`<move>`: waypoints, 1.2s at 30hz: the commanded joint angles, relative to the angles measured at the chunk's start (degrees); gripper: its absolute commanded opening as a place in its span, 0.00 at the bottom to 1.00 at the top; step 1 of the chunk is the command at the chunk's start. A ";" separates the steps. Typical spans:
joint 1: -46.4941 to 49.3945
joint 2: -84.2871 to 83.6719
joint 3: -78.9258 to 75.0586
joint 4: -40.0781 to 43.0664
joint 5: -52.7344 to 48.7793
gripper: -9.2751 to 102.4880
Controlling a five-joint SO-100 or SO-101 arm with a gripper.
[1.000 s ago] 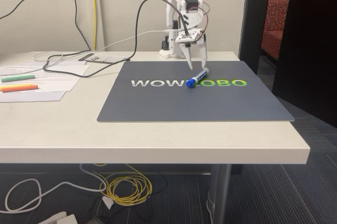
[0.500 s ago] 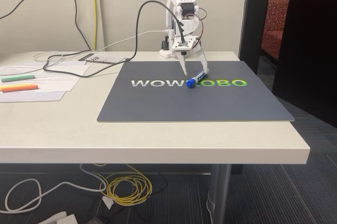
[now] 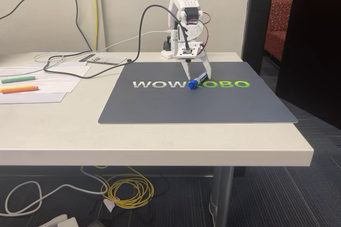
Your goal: Pick up the blue marker.
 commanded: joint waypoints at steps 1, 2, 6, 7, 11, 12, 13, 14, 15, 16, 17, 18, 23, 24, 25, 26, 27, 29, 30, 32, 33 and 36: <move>-1.23 0.18 -1.93 -0.70 0.53 0.32; -1.41 0.18 -2.02 -0.62 0.62 0.31; -1.85 0.18 -3.08 0.44 1.58 0.26; -1.93 0.09 -3.08 0.35 1.58 0.26; -2.46 -0.35 -3.08 0.09 1.93 0.22; -2.55 -0.44 -3.08 -0.09 2.11 0.21; -2.64 -0.44 -3.08 -0.09 2.29 0.20; -2.72 -0.44 -3.08 -0.09 2.37 0.20; -2.72 -0.44 -3.08 -0.09 2.55 0.19; -2.81 -0.44 -3.08 -0.09 2.72 0.18; -2.90 -0.44 -3.08 0.00 2.90 0.18; -2.99 -0.44 -3.08 0.00 2.99 0.18; -3.34 -0.44 -3.08 0.09 3.78 0.15; -3.34 -0.44 -3.08 0.00 4.04 0.14; -3.34 -0.44 -3.08 0.00 4.22 0.14; -3.34 -0.35 -3.08 0.00 4.39 0.14; -3.43 -0.26 -3.08 0.00 4.66 0.13; -3.43 0.00 -3.08 0.00 5.36 0.13; -3.52 0.26 -3.08 0.00 5.80 0.12; -3.69 1.05 -3.08 0.00 6.94 0.12; -3.78 1.67 -3.08 0.00 7.91 0.12; -4.13 3.96 -3.08 0.18 11.69 0.11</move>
